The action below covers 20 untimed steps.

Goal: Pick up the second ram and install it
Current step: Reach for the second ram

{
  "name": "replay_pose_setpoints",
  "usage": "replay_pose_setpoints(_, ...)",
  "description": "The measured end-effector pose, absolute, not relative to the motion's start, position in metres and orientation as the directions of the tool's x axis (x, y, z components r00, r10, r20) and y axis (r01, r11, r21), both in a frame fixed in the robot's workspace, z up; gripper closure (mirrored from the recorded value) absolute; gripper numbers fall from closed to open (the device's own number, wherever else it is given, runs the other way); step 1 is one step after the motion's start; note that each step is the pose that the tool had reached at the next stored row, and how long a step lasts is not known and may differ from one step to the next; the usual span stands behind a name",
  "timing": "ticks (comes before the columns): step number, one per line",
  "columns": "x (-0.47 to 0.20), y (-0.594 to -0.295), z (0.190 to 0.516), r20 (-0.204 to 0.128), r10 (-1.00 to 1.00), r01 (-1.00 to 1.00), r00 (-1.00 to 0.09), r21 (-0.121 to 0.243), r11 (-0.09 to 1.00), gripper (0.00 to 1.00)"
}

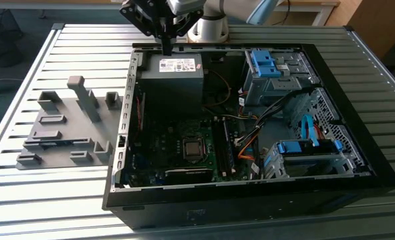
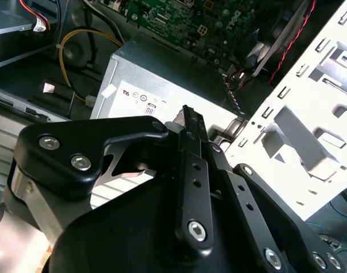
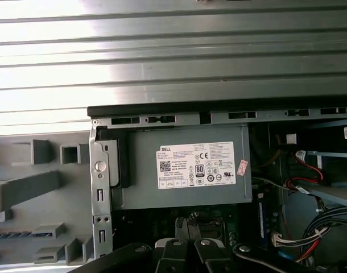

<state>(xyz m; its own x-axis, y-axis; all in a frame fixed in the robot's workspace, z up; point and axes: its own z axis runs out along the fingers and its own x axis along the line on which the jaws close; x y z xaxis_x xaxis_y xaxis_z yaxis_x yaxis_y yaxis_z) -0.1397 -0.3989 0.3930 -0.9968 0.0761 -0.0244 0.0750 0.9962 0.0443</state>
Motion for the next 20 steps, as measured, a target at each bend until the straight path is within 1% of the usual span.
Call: replay_pose_setpoints(20, -0.1477, -0.3989, 0.3926, -0.024, 0.076, 0.075, -0.997, 0.044, 0.996, 0.89)
